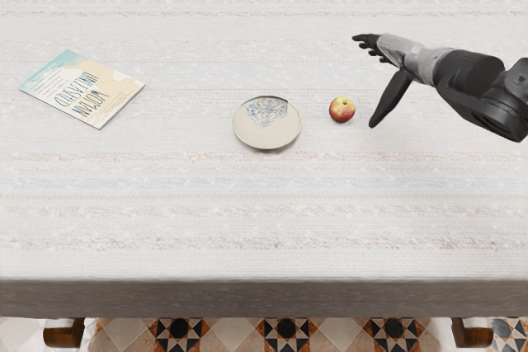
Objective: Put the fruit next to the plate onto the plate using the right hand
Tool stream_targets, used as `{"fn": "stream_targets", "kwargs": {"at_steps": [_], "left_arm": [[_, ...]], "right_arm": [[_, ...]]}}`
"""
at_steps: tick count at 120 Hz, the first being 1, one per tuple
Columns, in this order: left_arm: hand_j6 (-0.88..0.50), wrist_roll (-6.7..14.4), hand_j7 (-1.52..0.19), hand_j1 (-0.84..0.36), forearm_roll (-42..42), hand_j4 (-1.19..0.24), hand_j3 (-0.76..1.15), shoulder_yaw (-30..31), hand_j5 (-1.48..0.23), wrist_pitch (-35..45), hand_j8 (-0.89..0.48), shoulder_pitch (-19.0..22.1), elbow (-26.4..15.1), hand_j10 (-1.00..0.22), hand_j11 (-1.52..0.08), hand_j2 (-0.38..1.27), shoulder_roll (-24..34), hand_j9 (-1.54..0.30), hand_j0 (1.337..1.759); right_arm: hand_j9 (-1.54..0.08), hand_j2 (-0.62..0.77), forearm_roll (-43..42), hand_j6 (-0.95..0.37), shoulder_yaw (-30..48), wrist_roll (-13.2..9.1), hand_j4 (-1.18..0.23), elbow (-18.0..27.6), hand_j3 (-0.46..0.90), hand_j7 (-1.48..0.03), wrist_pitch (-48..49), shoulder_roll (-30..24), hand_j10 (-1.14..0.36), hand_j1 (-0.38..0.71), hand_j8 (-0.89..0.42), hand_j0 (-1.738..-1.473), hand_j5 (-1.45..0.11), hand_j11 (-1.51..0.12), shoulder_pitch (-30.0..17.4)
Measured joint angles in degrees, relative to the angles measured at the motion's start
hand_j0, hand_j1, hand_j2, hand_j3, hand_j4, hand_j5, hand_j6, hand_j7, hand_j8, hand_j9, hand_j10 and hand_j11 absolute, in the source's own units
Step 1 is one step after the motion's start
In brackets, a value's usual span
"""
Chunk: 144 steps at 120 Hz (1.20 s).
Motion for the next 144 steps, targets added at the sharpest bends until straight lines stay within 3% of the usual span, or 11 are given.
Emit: {"fn": "stream_targets", "kwargs": {"at_steps": [18, 35, 81, 131, 144], "left_arm": [[-0.24, 0.0, -0.32, 0.06, 0.0, -0.24, 0.0, 0.0, -0.32, 0.0, -0.24, 0.0, 0.0, -0.24, -0.32, 0.05, 0.0, -0.32, 1.658], [-0.24, 0.0, -0.32, 0.06, 0.0, -0.24, 0.0, 0.0, -0.32, 0.0, -0.24, 0.0, 0.0, -0.24, -0.32, 0.05, 0.0, -0.32, 1.658], [-0.24, 0.0, -0.32, 0.06, 0.0, -0.24, 0.0, 0.0, -0.32, 0.0, -0.24, 0.0, 0.0, -0.24, -0.32, 0.05, 0.0, -0.32, 1.658], [-0.24, 0.0, -0.32, 0.06, 0.0, -0.24, 0.0, 0.0, -0.32, 0.0, -0.24, 0.0, 0.0, -0.24, -0.32, 0.05, 0.0, -0.32, 1.658], [-0.24, 0.0, -0.32, 0.06, 0.0, -0.24, 0.0, 0.0, -0.32, 0.0, -0.24, 0.0, 0.0, -0.24, -0.32, 0.05, 0.0, -0.32, 1.658]], "right_arm": [[-0.06, -0.01, -2.0, -0.05, -2.9, -1.8, -0.05, -1.4, 0.0, -0.06, -4.0, 3.9, -0.05, -0.29, -0.05, -1.658, -0.06, -0.06, 0.2], [-0.16, -0.02, -3.1, -0.13, -3.6, -2.3, -0.13, -2.9, 0.0, -0.16, -5.3, 6.0, -0.13, -0.2, -0.13, -1.658, -0.16, -0.16, 0.2], [-0.32, -0.05, -6.9, -0.25, -8.6, -2.4, -0.25, -8.7, 0.0, -0.32, -14.2, 12.2, -0.25, -0.06, -0.25, -1.658, -0.32, -0.32, 0.0], [-0.44, -0.07, -8.0, -0.34, -12.1, -2.0, -0.34, -17.6, 0.0, -0.44, -15.5, 19.7, -0.34, 0.06, -0.35, -1.658, -0.44, -0.44, -0.1], [-0.45, -0.07, -8.2, -0.35, -12.7, -1.9, -0.36, -19.9, 0.0, -0.45, -15.9, 21.4, -0.35, 0.07, -0.31, -1.658, -0.44, -0.45, 0.1]]}}
